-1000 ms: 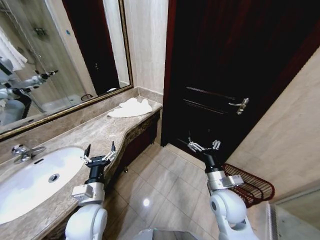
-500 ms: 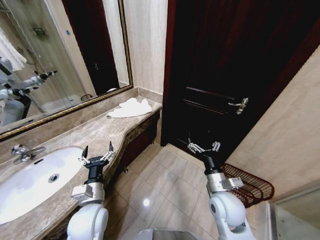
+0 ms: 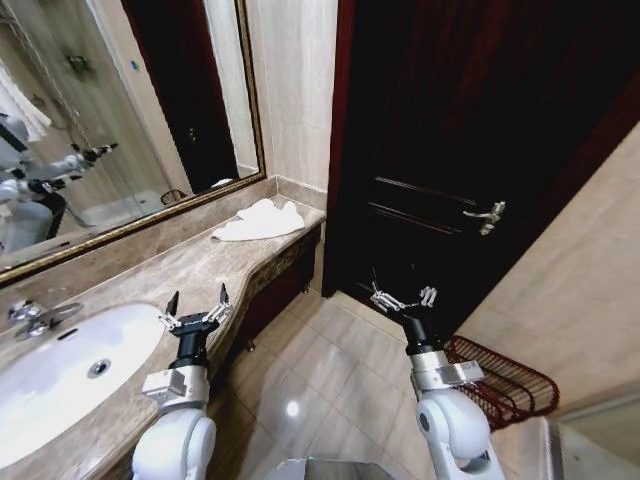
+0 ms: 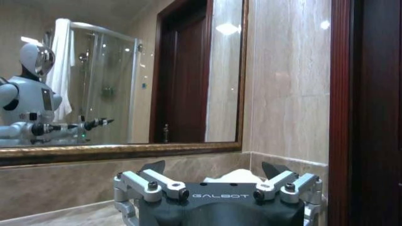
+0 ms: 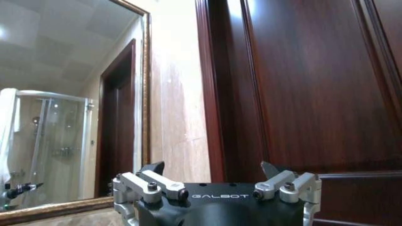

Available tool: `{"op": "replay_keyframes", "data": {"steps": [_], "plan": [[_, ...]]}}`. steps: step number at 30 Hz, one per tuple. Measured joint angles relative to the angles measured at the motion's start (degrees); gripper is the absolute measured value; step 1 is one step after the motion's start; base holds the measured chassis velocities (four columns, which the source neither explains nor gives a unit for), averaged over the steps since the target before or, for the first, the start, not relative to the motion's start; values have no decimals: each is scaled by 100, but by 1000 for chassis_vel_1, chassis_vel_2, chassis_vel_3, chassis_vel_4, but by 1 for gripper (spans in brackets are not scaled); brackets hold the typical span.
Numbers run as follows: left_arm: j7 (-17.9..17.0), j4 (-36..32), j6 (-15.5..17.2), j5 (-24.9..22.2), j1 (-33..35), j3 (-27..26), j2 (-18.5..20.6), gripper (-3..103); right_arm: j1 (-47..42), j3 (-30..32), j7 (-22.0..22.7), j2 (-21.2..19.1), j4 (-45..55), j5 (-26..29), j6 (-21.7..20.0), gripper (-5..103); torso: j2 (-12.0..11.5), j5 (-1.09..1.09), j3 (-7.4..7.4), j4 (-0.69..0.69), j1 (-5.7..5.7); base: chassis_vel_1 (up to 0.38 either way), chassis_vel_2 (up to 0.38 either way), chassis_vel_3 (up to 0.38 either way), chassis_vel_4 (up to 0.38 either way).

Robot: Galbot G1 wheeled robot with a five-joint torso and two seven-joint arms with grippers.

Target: Discard the used towel into the hamper.

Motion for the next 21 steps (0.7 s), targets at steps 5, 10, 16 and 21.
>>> {"op": "replay_keyframes", "data": {"steps": [5, 10, 16, 21], "plan": [[24, 188, -13, -6, -94, 35, 0, 100, -12, 33, -62, -14, -58, 0, 3, 100, 1, 1, 1, 0, 1, -199, 192, 191, -186], [17, 364, -15, -9, -195, 22, 0, 100, -14, 59, -72, -58, -157, 18, 23, 100, 3, 0, 0, 0, 0, -185, 190, 194, -192], [13, 424, -4, -52, -240, -15, 1, 100, 21, 63, -51, -92, -173, 47, 17, 100, 3, 0, 1, 0, 1, -217, 214, 217, -232], [-20, 545, 49, -50, -294, -10, 1, 100, 26, 56, -36, -96, -211, 53, 17, 100, 3, -2, 2, -1, 2, -217, 214, 230, -205]]}}
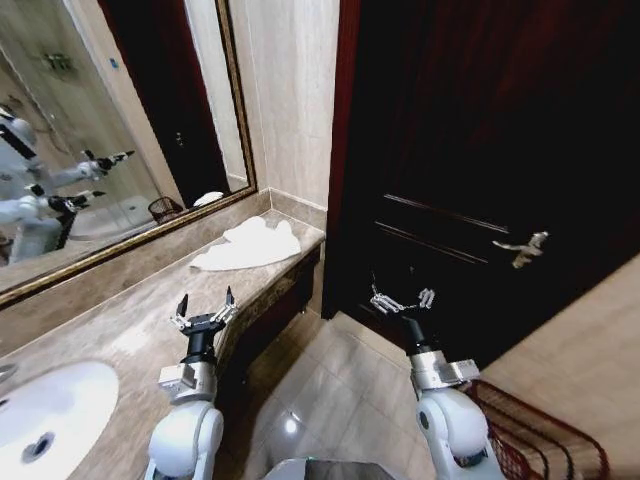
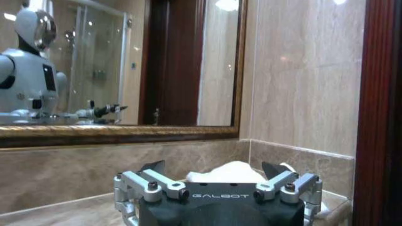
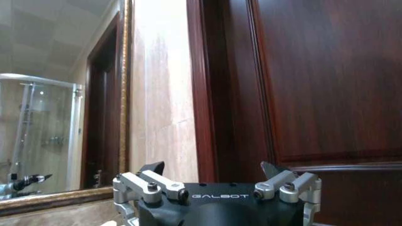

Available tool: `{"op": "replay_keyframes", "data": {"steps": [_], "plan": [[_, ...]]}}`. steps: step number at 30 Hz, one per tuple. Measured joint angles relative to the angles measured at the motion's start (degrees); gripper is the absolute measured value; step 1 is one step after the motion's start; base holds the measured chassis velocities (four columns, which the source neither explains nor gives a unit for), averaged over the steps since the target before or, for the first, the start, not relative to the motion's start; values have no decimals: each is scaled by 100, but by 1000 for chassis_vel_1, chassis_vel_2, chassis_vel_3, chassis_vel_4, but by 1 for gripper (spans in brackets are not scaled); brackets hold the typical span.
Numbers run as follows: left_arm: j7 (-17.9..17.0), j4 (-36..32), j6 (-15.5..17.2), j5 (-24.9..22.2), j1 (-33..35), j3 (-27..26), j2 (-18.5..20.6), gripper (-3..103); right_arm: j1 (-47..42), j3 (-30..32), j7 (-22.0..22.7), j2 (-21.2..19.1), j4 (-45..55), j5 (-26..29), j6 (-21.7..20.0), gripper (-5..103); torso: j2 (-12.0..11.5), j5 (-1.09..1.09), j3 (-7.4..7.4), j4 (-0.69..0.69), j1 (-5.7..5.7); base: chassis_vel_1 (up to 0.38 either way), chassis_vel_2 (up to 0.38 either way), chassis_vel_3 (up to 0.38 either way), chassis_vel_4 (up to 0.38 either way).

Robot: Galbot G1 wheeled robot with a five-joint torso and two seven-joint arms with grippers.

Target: Discard the used towel into the hamper.

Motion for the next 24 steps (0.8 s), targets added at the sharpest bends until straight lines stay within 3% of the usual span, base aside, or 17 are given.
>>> {"op": "replay_keyframes", "data": {"steps": [4, 10, 17, 24], "plan": [[-83, 50, 154, -28, -88, -28, 0, 100, -10, -28, 359, -41, 10, -141, -12, 100, 1, 1, 0, 3, 0, -213, 210, 209, -224], [-151, 214, 281, -108, -261, -61, 0, 100, -28, -8, 505, -91, -6, -188, -1, 100, 2, 2, 1, 0, 0, -165, 162, 163, -163], [-332, 854, 84, -347, -734, -99, 0, 100, -129, -12, 765, -125, 92, -330, -38, 100, 1, 1, 1, 1, 1, -73, 84, 60, -78], [-351, 1238, 564, -619, -1326, -65, 0, 100, -109, 26, 797, -218, 94, -366, -142, 100, 3, 2, 0, 2, -2, 0, 0, 0, 0]]}}
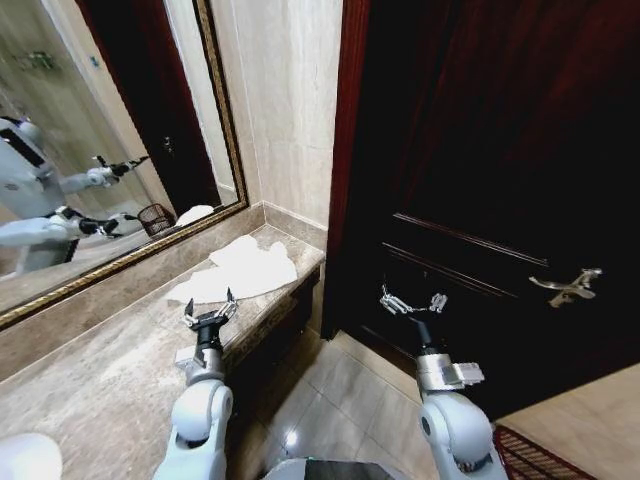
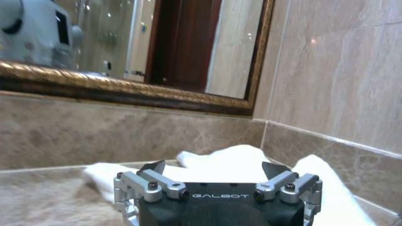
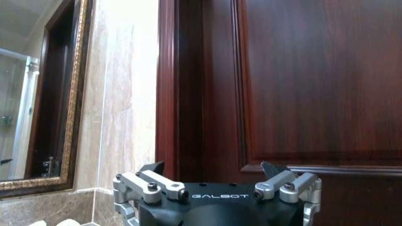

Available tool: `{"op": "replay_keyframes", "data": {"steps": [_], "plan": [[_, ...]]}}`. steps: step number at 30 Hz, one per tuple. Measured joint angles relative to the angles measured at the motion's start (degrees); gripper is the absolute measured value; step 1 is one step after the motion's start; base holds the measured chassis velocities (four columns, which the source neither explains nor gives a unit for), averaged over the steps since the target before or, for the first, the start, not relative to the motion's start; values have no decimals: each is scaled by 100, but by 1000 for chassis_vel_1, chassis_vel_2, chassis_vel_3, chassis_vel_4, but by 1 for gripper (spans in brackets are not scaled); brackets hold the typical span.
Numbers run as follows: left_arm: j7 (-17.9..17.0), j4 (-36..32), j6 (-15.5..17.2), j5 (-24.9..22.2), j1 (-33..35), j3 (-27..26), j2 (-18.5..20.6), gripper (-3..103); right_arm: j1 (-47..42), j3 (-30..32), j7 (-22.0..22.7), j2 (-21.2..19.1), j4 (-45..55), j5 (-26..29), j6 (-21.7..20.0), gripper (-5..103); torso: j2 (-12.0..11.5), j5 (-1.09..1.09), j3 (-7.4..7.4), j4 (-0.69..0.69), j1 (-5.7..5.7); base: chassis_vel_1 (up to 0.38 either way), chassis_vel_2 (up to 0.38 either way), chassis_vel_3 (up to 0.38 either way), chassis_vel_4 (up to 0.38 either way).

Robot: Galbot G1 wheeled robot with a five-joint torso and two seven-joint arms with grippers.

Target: Discard the used towel into the hamper.

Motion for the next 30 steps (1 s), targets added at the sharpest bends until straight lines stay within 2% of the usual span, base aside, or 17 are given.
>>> {"op": "replay_keyframes", "data": {"steps": [2, 5, 11, 15, 20, 23, 24, 30], "plan": [[-35, 243, 381, -131, -392, 110, 0, 100, -13, 16, 8, -22, 7, 0, -23, 100, 0, 0, 0, -1, 0, 0, 0, 0, 0], [-43, 412, 543, -149, -601, 193, 0, 100, -20, 50, 5, -38, 12, 0, -22, 100, 0, 0, 0, -1, 1, 0, 0, 0, 0], [-7, 982, 549, 31, -1003, 309, 1, 100, -57, 84, 12, -67, -102, -43, 51, 100, 0, 0, 1, 1, 2, 0, 0, 0, 0], [-98, 1589, 648, 53, -1448, 562, 286, 100, -167, 94, 25, -71, -146, -115, 139, 100, -1, -1, 1, 0, 2, 0, 0, 0, 0], [-148, 1886, 748, -46, -1784, 726, 535, 100, -204, 139, 48, -88, -163, -118, 225, 100, -1, -1, 1, 0, 2, 0, 0, 0, 0], [-320, 2181, 871, -441, -2195, 904, 743, 100, -251, 166, 51, -126, -131, -101, 248, 100, -1, -1, 1, -1, 2, 0, 0, 0, 0], [-320, 2181, 871, -441, -2195, 904, 743, 100, -251, 166, 51, -126, -131, -101, 248, 100, -1, -1, 1, -1, 2, 0, 0, 0, 0], [-562, 2316, 1332, -1099, -2502, 1146, 1019, 101, -207, 214, 71, -154, -119, -53, 245, 100, 0, 0, 1, 0, 2, 0, 0, 0, 0]]}}
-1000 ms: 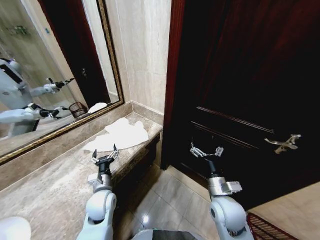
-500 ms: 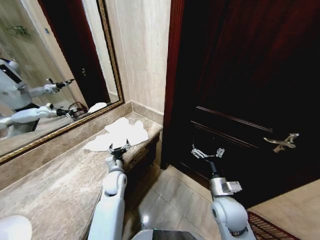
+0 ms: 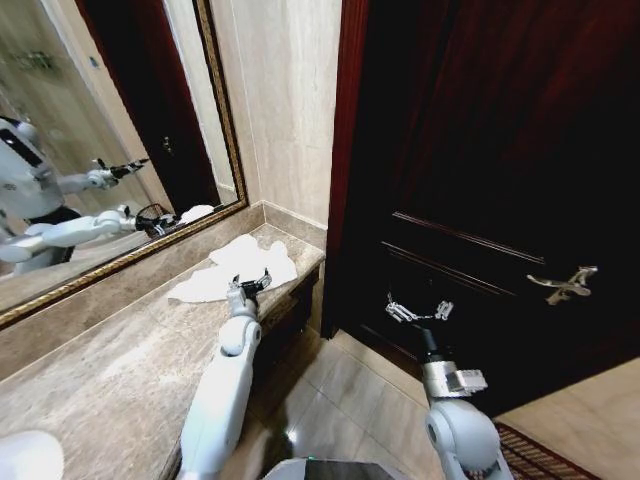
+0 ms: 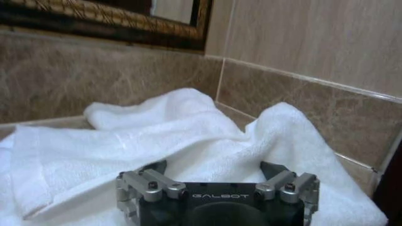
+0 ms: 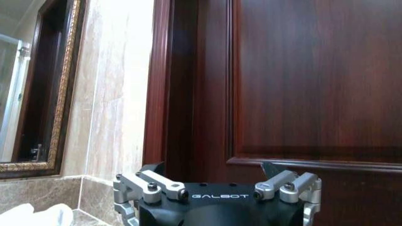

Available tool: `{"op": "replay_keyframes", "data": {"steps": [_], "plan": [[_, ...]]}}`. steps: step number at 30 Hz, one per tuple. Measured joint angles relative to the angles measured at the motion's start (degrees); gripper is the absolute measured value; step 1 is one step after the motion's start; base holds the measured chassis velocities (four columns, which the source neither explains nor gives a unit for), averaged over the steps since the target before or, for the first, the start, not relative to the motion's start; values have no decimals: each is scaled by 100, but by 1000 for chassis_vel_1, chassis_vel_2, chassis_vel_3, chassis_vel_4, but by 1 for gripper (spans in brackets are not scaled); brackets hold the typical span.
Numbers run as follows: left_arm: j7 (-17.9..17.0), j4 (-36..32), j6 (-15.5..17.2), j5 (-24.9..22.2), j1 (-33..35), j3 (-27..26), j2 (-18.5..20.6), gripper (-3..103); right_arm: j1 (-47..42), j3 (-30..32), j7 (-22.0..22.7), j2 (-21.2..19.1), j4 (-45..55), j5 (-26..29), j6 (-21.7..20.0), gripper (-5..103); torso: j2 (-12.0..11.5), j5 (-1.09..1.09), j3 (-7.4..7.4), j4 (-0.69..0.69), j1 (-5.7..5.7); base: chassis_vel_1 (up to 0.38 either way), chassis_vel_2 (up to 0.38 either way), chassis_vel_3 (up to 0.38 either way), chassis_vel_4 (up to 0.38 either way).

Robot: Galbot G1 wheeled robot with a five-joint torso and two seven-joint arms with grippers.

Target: Discard the used towel into the hamper.

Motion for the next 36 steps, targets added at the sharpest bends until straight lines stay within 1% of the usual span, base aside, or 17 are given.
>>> {"op": "replay_keyframes", "data": {"steps": [1, 3, 5, 6, 8, 9, 11, 13, 14, 17, 18, 21, 23, 27, 28, 30, 36], "plan": [[-34, 0, 106, -86, -11, 32, 39, 97, 5, -2, 0, 7, 0, 4, -2, 100, 0, 0, 0, 0, 0, 0, 0, 0, 0], [-44, 9, 157, -111, -11, 64, 83, 97, 16, -11, 0, 18, -3, 5, -3, 100, 0, -1, 0, 0, 0, 0, 0, 0, 0], [-50, 11, 282, -148, 14, 114, 175, 89, 48, -27, 0, 42, -29, 9, -5, 100, 0, 0, 0, 0, 0, 0, 0, 0, 0], [-50, 11, 282, -148, 14, 114, 175, 89, 48, -27, 0, 42, -29, 9, -5, 100, 0, 0, 0, 0, 0, 0, 0, 0, 0], [-53, 6, 316, -181, 35, 125, 217, 81, 83, -43, -1, 73, -78, 12, -6, 100, 0, 1, 0, 1, 0, 0, 0, 0, 0], [-62, 8, 293, -197, 44, 125, 218, 75, 90, -54, -3, 93, -105, 14, -6, 100, 0, 0, 0, 1, 0, 0, 0, 0, 0], [-69, 8, 277, -209, 52, 125, 217, 75, 91, -66, -6, 109, -123, 14, -6, 100, 0, 0, 0, 1, 0, 0, 0, 0, 0], [-70, 12, 214, -202, 90, 123, 202, 64, 82, -112, -17, 160, -161, 7, -4, 100, 0, 1, -1, 1, 0, 0, 0, 0, 0], [-70, 12, 214, -202, 90, 123, 202, 64, 82, -112, -17, 160, -161, 7, -4, 100, 0, 1, -1, 1, 0, 0, 0, 0, 0], [-18, 43, 142, -114, 110, 113, 133, 47, 60, -131, -30, 185, -187, -8, 12, 100, 0, 0, -1, 0, 0, 0, 0, 0, 0], [-18, 43, 142, -114, 110, 113, 133, 47, 60, -131, -30, 185, -187, -8, 12, 100, 0, 0, -1, 0, 0, 0, 0, 0, 0], [13, -7, 74, -105, 186, 108, 61, 30, 6, -134, -37, 214, -178, -17, 43, 100, 0, 0, -1, -1, 0, 0, 0, 0, 0], [26, -35, 46, -105, 224, 109, 53, 30, -9, -136, -39, 227, -173, -22, 57, 100, 0, 0, 0, -1, 0, 0, 0, 0, 0], [94, -163, -89, -123, 400, 80, 25, 11, -85, -156, -53, 289, -152, -53, 123, 100, 0, -1, 0, -1, 0, 0, 0, 0, 0], [94, -163, -89, -123, 400, 80, 25, 11, -85, -156, -53, 289, -152, -53, 123, 100, 0, -1, 0, -1, 0, 0, 0, 0, 0], [170, -251, -168, -146, 508, 23, 22, 6, -119, -170, -70, 321, -139, -79, 166, 100, 0, -2, 0, -1, 0, 0, 0, 0, 0], [358, -424, -422, -182, 696, -146, -16, 5, -186, -170, -111, 367, -119, -145, 230, 100, 0, -1, 0, 0, 0, 0, 0, 0, 0]]}}
